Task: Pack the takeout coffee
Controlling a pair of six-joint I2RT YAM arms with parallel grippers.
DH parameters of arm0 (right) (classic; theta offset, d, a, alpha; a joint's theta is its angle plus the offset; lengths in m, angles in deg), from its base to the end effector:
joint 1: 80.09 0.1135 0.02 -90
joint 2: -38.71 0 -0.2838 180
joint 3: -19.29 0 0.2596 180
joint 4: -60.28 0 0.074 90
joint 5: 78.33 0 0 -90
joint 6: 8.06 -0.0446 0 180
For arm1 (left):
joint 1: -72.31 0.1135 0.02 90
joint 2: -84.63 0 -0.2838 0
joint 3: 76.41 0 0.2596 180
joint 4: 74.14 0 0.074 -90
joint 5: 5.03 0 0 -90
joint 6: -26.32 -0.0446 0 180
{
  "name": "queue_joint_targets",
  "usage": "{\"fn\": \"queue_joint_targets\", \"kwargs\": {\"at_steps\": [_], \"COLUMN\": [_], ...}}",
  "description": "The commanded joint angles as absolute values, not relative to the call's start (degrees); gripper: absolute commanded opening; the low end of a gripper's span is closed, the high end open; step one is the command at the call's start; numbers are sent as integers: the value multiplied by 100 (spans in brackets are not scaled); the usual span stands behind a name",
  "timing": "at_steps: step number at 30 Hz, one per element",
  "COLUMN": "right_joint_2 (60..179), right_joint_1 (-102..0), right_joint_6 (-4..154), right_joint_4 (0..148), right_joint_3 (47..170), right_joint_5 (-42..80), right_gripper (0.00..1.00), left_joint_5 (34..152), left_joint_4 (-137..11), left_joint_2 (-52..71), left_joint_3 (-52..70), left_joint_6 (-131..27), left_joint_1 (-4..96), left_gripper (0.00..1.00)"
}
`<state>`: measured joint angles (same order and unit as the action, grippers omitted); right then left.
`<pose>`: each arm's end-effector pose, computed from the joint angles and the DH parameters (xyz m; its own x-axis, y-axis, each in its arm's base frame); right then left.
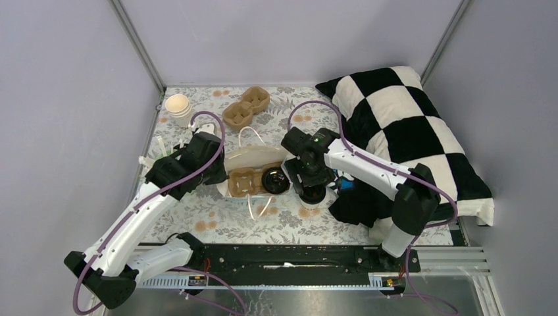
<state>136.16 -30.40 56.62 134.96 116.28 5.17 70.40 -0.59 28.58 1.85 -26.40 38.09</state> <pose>0.2282 0.2611 0.2785 -0.8812 -0.3819 -0.2786 -0.4005 0.9162 0.0108 0.1510 -0.0892 0.3556 -0.7647 -0.1889 -0.6160 -0.0614 0.9731 -0.2221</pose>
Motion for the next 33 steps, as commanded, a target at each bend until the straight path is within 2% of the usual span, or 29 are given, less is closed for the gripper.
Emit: {"fn": "queue_joint_targets", "kwargs": {"at_steps": [1,7,14,16,19,24,30,33], "right_joint_2": [13695,13662,13518,13545,13542,13497,13496,13487], "right_joint_1": [-2938,-2921,-2911,-2912,-2913,-2913,-2911,-2909], "right_joint_6": [5681,5679,5654,5657,5639,5636,5646,5637], "right_joint_4": [13376,13376,13358,13368,13348,13294,13298,13302], "right_joint_3": [11588,11601,11569,11579,11541,11470,11482,11483], "right_joint_5": [403,382,211,209,234,261,245,244], "right_gripper": [84,75,73,72,72,71,71,70], "left_joint_5": [6955,6943,6917,6864,6763,6604,6497,6315], "left_joint_4": [-92,-84,100,265,440,505,519,469], "left_joint_2": [2817,2804,2818,2826,2851,2948,2913,2842], "left_joint_3": [246,289,512,731,1002,1060,989,1054], "left_joint_6": [-2727,-2762,-2740,-2697,-2634,-2555,-2527,-2616], "left_joint_1": [3821,3821,3821,3821,3821,3821,3821,3821], "left_gripper": [0,3,32,44,51,51,40,40]}}
